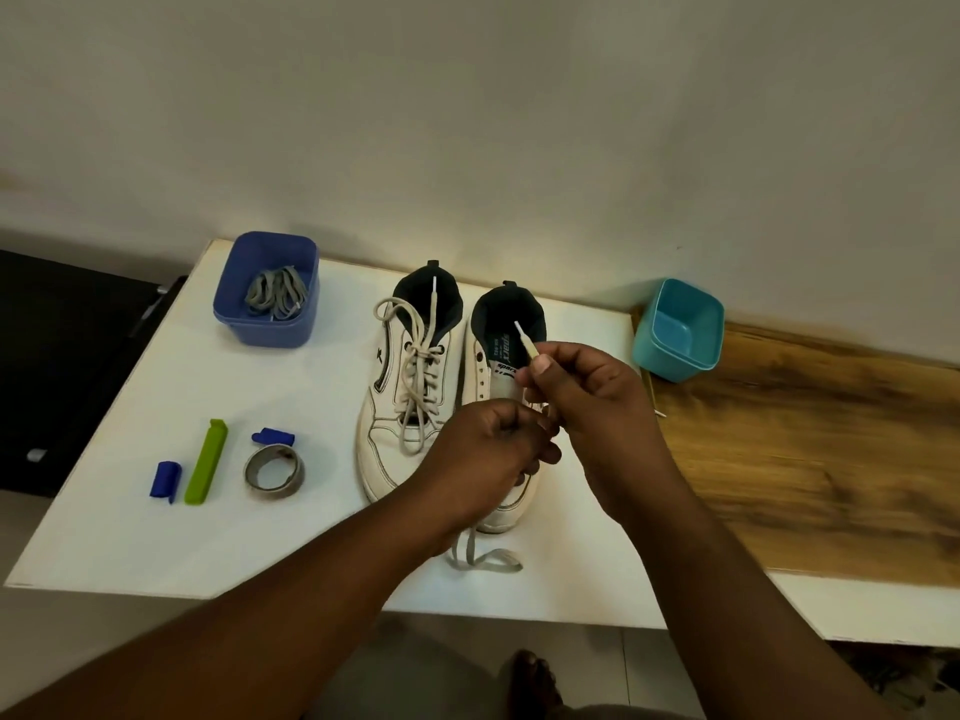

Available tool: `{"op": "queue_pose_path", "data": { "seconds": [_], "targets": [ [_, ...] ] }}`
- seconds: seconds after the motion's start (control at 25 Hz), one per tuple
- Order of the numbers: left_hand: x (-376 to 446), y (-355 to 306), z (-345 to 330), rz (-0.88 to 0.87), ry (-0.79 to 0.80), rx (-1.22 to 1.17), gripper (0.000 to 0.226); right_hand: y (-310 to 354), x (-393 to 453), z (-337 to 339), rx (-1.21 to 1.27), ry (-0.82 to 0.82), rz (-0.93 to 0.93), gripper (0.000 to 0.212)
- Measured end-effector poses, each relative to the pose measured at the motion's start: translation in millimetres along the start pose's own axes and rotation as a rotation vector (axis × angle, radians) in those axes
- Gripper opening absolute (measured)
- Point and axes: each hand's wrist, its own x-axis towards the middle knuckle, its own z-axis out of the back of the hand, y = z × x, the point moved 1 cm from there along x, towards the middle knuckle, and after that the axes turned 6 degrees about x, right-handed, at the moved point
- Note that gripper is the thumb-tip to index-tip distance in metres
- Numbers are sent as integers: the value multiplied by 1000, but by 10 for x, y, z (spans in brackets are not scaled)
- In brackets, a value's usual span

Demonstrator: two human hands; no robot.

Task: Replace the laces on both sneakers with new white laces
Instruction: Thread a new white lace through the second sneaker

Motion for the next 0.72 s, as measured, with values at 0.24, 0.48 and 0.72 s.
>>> {"op": "queue_pose_path", "data": {
  "seconds": [0.24, 0.48, 0.72],
  "targets": [
    [-20, 63, -9, -50, 89, 271, 17, -68, 51, 34, 219, -100, -111, 19],
    [48, 3, 401, -186, -487, 591, 12, -218, 33, 53, -326, -121, 39, 15],
    [269, 123, 384, -141, -550, 847, 43, -399, 47, -88, -796, -10, 162, 14]
  ]
}}
